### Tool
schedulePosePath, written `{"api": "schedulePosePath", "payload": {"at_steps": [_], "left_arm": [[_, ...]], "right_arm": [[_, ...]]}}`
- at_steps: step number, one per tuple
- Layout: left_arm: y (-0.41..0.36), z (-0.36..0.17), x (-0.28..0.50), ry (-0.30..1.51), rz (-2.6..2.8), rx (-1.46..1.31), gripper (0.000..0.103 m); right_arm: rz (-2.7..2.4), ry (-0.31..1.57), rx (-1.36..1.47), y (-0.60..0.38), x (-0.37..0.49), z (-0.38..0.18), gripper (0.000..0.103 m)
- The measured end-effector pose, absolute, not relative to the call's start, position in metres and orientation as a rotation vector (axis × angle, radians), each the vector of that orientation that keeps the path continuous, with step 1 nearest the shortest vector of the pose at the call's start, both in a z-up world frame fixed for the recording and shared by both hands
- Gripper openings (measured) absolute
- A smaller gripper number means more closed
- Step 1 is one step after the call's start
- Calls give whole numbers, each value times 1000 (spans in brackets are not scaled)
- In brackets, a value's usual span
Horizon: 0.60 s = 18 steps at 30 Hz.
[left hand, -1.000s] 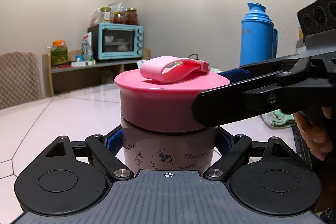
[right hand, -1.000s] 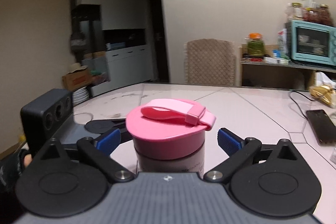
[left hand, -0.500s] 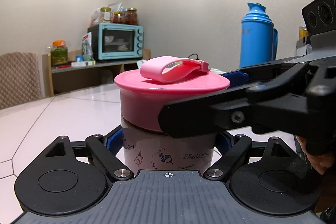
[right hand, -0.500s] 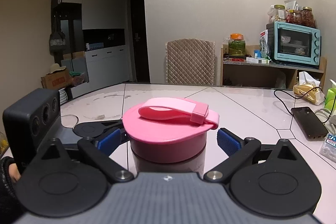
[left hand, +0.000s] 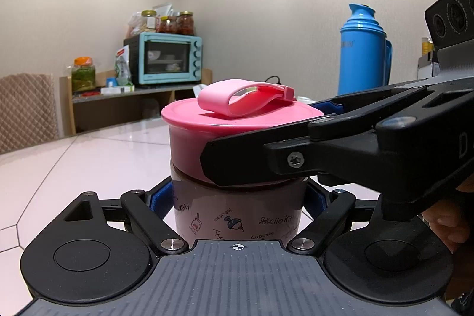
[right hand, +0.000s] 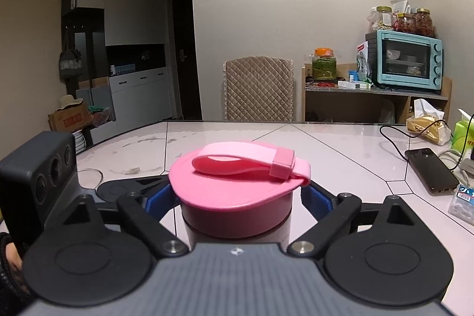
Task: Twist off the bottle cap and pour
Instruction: 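Regrasp the lid with the right gripper and keep twisting it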
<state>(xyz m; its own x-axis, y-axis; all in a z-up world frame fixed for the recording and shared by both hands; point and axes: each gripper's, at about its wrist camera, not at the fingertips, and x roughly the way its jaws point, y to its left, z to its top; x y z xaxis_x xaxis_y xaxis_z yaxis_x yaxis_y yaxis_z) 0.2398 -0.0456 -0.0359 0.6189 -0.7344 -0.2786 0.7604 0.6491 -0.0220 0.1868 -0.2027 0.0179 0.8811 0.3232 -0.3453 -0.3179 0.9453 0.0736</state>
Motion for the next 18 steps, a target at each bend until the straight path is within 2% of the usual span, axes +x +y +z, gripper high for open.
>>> {"api": "schedulePosePath", "payload": {"at_steps": [3,18], "left_arm": [[-46,-36,240,274,-861,101,90],[-45,-36,237,275,-862,100,90]], "right_arm": [[341,364,13,-201,188,18,86],[608,382,-50,-234,207,20,85]]}}
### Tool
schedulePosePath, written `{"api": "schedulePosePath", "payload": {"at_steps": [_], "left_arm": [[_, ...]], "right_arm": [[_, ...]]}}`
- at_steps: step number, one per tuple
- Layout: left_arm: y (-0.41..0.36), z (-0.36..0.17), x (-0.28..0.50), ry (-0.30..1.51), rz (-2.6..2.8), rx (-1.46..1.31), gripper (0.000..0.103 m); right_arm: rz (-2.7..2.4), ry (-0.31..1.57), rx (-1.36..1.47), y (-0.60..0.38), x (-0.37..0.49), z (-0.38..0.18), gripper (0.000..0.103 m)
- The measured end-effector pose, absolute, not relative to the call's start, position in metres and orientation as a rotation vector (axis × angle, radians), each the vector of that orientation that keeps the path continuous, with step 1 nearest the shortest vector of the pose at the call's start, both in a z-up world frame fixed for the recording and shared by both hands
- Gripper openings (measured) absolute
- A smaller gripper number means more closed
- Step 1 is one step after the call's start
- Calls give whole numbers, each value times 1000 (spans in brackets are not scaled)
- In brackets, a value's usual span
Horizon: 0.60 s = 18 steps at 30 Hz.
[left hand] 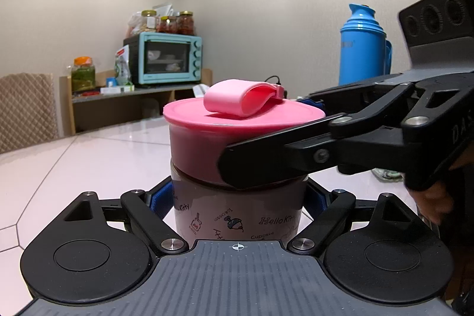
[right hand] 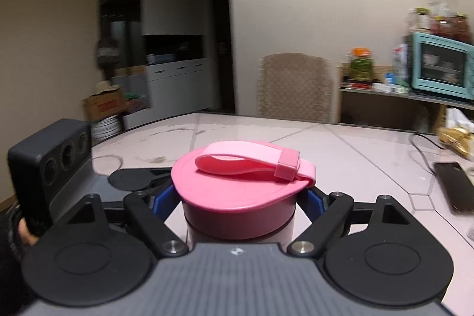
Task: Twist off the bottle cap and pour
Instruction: 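Regrasp the lid with the right gripper and keep twisting it, then regrasp the lid rim with the right gripper and twist once more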
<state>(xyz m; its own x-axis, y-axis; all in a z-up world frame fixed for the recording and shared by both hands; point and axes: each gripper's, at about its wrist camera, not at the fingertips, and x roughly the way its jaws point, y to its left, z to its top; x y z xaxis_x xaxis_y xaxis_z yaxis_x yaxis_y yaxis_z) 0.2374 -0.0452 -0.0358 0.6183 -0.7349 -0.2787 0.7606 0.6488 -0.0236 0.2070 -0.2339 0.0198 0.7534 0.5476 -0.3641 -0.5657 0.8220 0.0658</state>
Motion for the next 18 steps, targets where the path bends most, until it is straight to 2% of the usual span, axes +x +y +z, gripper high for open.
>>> {"api": "schedulePosePath", "payload": {"at_steps": [18], "left_arm": [[-46,-36,235,275,-862,101,90]], "right_arm": [[885,354,-81,-263,228,23,85]]}}
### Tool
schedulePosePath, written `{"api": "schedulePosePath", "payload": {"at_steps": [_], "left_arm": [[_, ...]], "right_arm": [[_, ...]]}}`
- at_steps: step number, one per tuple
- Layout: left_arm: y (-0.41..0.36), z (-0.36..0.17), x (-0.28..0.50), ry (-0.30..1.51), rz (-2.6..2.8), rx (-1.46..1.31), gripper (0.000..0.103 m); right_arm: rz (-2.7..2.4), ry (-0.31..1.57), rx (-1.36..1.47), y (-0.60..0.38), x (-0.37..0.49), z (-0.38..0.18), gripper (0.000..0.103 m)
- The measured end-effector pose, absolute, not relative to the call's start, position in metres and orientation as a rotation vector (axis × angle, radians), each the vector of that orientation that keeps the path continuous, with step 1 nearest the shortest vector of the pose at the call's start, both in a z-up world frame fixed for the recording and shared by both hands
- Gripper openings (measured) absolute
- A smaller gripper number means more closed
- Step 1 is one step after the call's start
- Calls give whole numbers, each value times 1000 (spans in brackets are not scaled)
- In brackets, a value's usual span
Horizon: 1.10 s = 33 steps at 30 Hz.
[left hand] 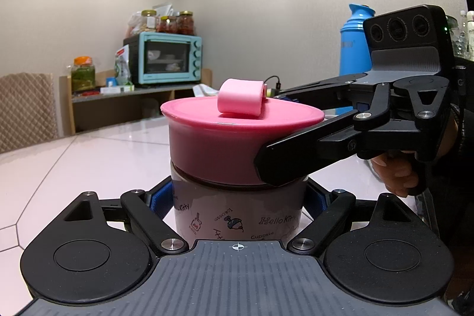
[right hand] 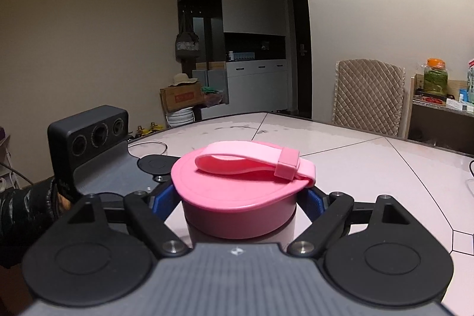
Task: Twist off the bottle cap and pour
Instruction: 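Regrasp the lid rim with the right gripper and twist once more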
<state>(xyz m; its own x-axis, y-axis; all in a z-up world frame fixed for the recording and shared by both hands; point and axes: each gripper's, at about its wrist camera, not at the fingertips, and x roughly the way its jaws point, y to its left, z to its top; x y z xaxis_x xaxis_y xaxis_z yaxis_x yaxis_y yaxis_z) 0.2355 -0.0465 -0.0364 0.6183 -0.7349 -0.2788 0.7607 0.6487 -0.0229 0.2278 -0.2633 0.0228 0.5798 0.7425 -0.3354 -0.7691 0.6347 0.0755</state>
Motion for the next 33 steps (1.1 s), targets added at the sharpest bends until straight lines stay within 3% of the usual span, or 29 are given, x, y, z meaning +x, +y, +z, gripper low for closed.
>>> {"api": "schedulePosePath", "payload": {"at_steps": [5,33], "left_arm": [[-47,-36,236,275,-862,101,90],[-47,-36,235,274,-861,101,90]], "right_arm": [[845,357,-77,-264,225,25,94],[450,351,-3,-228,182,17,97]]}}
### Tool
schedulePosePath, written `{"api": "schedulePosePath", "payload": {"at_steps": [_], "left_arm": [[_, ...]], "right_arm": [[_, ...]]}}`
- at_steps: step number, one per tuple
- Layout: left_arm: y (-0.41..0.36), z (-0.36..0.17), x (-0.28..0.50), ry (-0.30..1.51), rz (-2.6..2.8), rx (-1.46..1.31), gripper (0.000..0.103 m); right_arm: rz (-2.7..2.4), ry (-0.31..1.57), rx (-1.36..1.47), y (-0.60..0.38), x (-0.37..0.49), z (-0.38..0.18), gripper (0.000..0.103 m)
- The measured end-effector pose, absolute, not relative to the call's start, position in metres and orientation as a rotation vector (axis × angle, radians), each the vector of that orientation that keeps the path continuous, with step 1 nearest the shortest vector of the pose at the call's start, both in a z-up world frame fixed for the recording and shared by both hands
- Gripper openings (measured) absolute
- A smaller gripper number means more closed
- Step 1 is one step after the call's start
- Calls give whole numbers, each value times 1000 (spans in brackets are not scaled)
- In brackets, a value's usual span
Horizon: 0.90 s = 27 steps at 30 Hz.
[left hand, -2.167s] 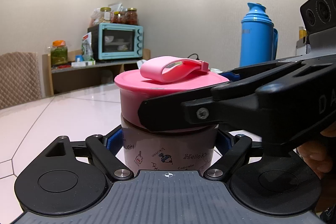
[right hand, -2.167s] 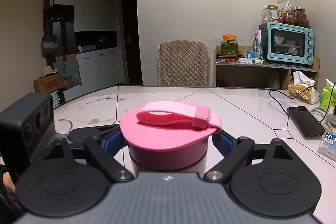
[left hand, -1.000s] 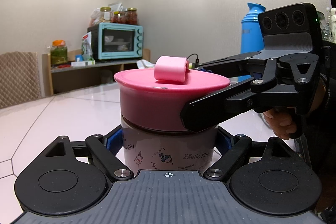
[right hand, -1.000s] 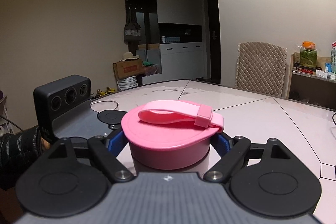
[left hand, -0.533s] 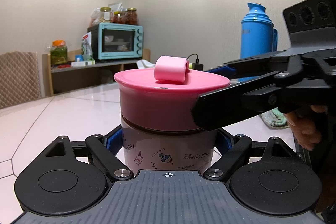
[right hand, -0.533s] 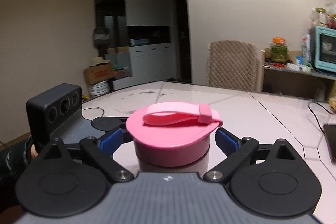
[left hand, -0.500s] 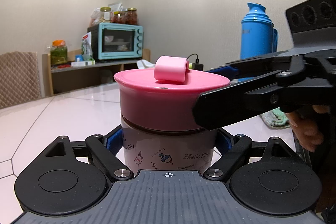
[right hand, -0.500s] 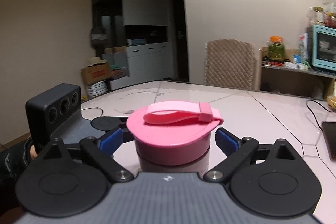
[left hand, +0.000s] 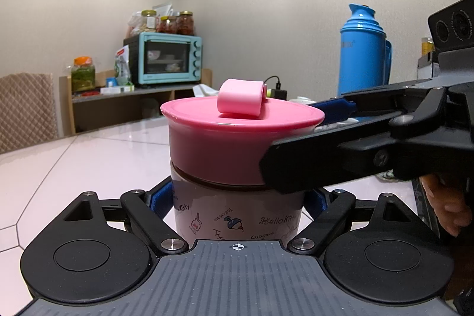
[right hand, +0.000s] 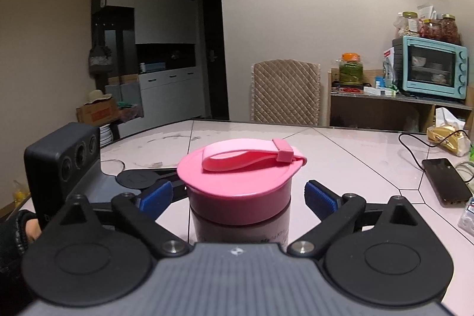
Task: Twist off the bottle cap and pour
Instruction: 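Regrasp the lid rim with the right gripper and twist once more, then reopen the right gripper, regrasp the pink lid rim and twist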
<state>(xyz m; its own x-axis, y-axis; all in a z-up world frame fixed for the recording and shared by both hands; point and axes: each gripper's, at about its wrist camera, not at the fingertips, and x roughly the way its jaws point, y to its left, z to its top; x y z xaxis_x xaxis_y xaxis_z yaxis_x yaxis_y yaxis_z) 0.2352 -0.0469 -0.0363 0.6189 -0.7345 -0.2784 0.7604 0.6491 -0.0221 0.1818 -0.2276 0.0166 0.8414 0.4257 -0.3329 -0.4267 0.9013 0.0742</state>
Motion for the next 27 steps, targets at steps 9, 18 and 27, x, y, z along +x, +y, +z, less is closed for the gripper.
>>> {"api": "schedulePosePath", "payload": {"at_steps": [9,18,27], "left_arm": [[-47,-36,235,274,-861,102,90],[-47,-37,235,274,-861,101,90],[-48,-36,235,274,-862,100,90]], "right_arm": [[388,340,0,-216,181,17,97],[361,355,20,-208,185,16,94],[345,357,18,-204,186,13,86]]}}
